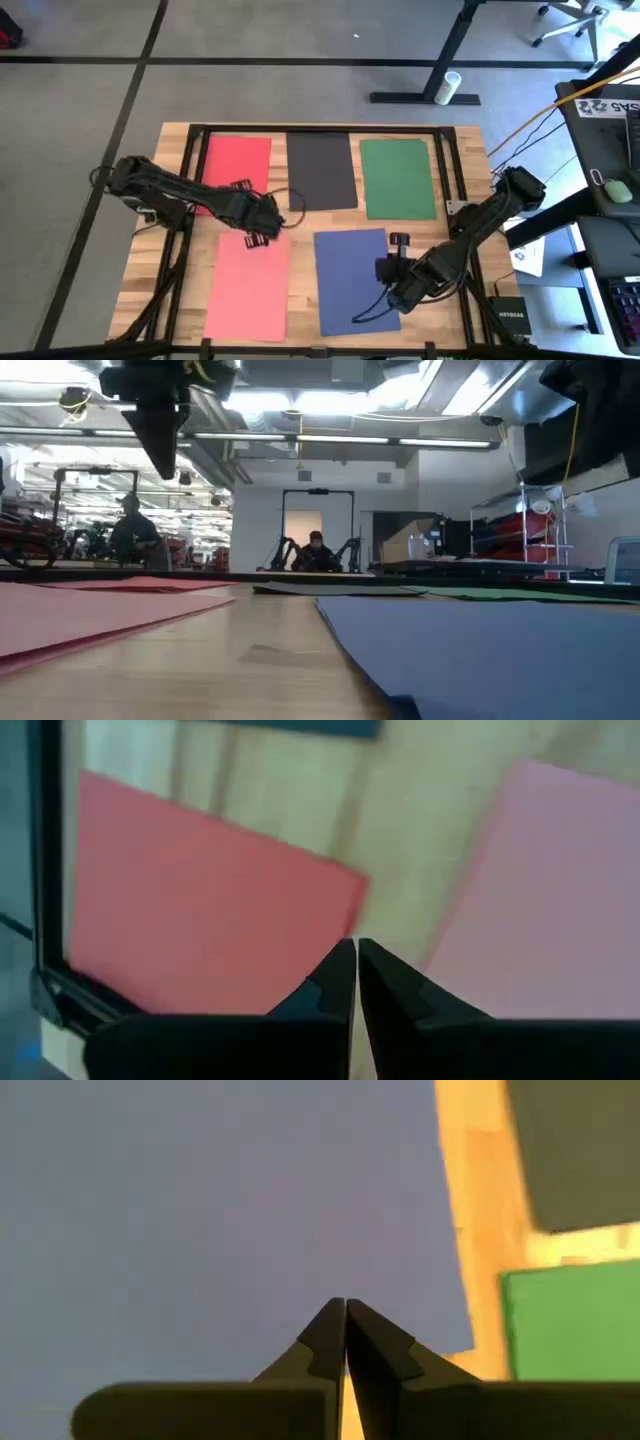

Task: Organize paper
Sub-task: Adjust the stacked pink papers

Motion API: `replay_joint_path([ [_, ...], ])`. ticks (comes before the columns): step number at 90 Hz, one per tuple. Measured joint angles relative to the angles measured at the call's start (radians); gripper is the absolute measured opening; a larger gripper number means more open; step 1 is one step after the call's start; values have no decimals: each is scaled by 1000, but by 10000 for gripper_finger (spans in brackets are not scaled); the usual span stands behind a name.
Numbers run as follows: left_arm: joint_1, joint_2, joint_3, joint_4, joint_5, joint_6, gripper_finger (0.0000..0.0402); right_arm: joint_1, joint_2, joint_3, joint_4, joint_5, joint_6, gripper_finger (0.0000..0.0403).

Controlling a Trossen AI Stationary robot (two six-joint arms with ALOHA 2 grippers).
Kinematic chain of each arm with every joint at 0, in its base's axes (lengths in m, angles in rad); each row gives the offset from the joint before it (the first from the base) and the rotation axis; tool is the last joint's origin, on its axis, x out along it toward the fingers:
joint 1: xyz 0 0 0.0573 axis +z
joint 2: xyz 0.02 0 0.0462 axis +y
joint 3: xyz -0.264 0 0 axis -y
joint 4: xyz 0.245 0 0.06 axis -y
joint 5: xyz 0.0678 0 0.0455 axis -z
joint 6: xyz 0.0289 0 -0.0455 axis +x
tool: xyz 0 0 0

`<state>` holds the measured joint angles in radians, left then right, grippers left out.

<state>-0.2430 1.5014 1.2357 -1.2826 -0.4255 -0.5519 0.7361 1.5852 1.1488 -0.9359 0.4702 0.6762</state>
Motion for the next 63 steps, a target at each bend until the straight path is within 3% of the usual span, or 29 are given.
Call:
replay_joint_path([
  [18, -80, -253, -218, 302, 1, -55, 0, 28, -57, -6, 13, 53, -53, 0],
  [36, -173, -476, -455, 697, -39, -10, 0, 30, -186, -115, 234, 42, -169, 0],
  [49, -205, -569, -600, 892, -124, 40, 0, 12, -322, -263, 377, 63, -235, 0],
  [63, -132, -571, -691, 992, -153, 28, 0, -141, -430, -403, 475, 49, -222, 0],
])
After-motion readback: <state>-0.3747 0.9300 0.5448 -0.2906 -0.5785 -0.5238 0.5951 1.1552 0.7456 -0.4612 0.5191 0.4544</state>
